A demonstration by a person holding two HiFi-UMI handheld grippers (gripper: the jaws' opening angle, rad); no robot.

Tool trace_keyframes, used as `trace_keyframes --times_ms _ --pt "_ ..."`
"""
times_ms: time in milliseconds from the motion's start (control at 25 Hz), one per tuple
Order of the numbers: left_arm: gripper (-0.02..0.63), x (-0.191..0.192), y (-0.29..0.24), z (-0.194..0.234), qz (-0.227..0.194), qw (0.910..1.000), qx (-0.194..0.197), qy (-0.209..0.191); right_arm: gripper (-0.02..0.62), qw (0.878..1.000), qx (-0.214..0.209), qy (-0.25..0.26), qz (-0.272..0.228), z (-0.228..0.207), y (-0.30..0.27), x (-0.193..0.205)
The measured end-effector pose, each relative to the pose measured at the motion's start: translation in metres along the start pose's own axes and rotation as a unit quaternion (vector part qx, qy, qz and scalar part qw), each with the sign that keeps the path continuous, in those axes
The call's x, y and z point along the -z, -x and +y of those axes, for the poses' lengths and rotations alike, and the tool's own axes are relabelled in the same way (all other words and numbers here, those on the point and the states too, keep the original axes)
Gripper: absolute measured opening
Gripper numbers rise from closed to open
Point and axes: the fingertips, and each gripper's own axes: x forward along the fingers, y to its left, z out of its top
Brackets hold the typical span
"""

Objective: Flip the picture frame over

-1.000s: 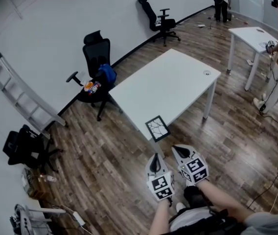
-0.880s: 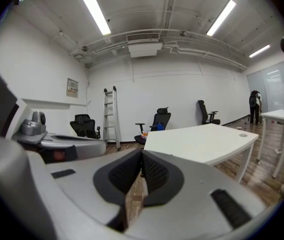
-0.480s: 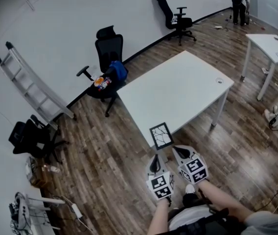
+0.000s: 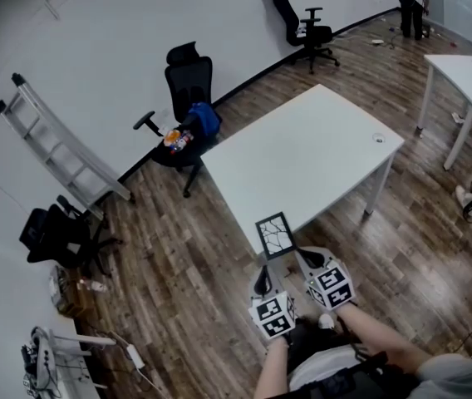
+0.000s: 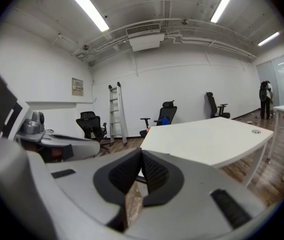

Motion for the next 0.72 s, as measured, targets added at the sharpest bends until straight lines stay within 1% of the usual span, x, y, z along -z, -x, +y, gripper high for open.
trace_keyframes --times_ms 120,240,320,520,720 --pt "0.002 0.005 -0.008 0.004 0.013 0.9999 0.002 0.003 0.005 1.0 0.005 -0.004 0.004 -0.008 -0.01 0.005" --pt "0.002 0.007 -0.025 0.011 0.014 0.9999 0.005 -0.006 0.005 1.0 0.011 -0.008 0.013 -0.015 -0.021 0.008" --pt "0.002 0.006 -0.036 0.013 0.018 0.9997 0.013 -0.005 0.005 1.0 0.02 -0.012 0.02 -0.023 -0.03 0.01" --pt "0.002 0.006 -0.067 0.023 0.043 0.9985 0.033 0.0 0.005 0.999 0.036 -0.022 0.03 -0.036 -0.056 0.012" --pt "0.002 0.007 -0.101 0.038 0.057 0.9975 0.042 -0.003 0.005 0.998 0.043 -0.025 0.043 -0.038 -0.084 0.01"
